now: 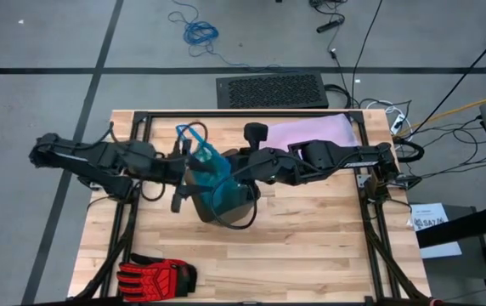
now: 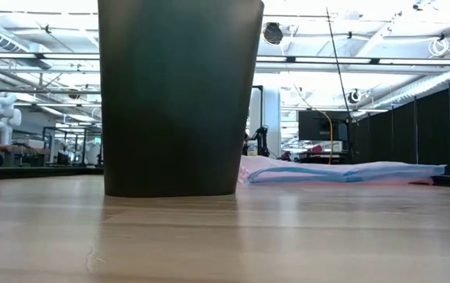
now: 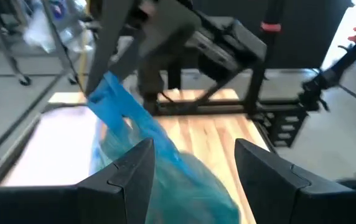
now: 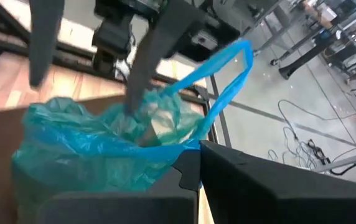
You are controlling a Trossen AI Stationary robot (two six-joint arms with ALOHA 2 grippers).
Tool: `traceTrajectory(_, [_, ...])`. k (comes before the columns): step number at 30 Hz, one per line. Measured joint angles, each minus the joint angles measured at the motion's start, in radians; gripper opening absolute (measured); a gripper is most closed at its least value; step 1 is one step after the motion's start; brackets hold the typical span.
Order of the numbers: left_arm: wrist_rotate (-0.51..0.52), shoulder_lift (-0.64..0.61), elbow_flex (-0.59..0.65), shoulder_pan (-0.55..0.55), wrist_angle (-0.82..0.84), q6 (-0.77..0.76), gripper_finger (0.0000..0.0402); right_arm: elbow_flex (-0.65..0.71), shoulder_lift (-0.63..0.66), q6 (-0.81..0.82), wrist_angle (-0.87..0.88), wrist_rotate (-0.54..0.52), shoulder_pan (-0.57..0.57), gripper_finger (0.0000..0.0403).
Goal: Place trash/remove bag and relplace
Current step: Close the trash bag
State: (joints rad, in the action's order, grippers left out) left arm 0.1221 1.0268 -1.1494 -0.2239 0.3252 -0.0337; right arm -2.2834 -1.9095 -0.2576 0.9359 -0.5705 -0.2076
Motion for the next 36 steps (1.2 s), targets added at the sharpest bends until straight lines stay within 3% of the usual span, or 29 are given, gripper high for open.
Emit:
traceTrajectory(9, [0.017,0.011,-0.01,0.043,-0.093,0.022,0.0215,-0.001,-0.011,-0.037,-0.037,0.0,-0.034,0.0])
traceTrajectory(25, [-0.069,0.087,-0.011,0.062,-0.074,0.019,0.0215,-0.001,-0.02,-0.119,-0.167,-0.008,-0.075,0.0])
traceTrajectory(36, [-0.062,0.165,-0.011,0.062,-0.053,0.097,0.0212,-0.001,-0.02,-0.153,-0.215,-0.01,-0.081,0.0])
